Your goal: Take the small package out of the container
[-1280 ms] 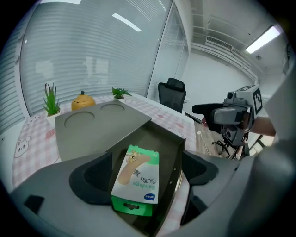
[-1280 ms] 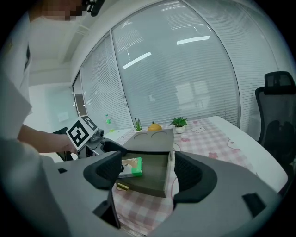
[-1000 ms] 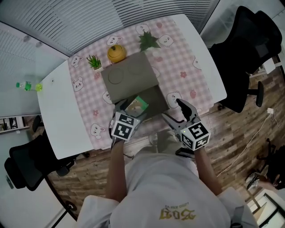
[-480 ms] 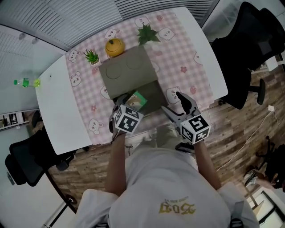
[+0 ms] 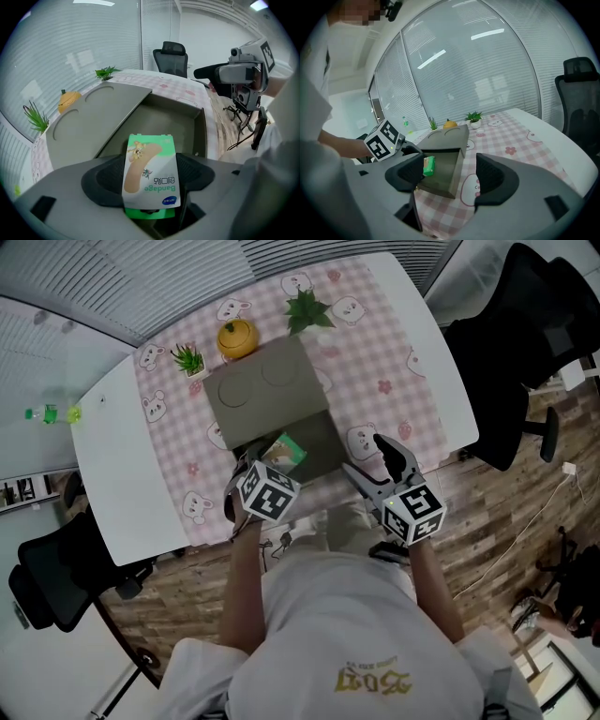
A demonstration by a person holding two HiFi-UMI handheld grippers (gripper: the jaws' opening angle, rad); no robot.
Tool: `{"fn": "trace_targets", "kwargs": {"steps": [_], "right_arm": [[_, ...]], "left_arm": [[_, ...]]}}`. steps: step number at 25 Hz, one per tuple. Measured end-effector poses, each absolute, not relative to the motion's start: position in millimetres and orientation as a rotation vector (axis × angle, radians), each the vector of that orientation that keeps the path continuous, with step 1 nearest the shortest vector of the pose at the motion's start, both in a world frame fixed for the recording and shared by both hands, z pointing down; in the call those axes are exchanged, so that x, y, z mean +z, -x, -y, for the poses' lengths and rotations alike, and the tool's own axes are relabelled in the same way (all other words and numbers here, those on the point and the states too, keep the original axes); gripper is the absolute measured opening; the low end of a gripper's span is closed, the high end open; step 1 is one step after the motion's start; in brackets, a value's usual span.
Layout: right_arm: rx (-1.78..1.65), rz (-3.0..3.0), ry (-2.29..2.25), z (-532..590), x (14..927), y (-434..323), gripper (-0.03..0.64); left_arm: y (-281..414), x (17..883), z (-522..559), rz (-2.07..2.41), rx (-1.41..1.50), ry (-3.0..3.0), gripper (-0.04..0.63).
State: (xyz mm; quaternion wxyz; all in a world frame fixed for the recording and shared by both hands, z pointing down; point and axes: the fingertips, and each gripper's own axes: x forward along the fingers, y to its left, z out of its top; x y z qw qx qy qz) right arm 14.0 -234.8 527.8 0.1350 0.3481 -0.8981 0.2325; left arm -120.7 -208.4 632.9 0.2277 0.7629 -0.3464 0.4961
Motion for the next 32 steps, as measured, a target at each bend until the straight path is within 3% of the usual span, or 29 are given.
{"fn": "trace_targets", "kwargs": {"steps": [24, 32], "right_arm": [[0.530, 2.644, -1.033, 231.5, 492.0, -17.3, 0.342], [0.433, 2.692, -1.074, 224.0, 463.3, -12.0, 0.330]], "left_arm": [[125.0, 581.6, 210.7, 1.192, 1.154, -2.249, 0.354], [121.4, 499.2, 217.9, 1.314, 0.680, -2.381, 0.356]]}}
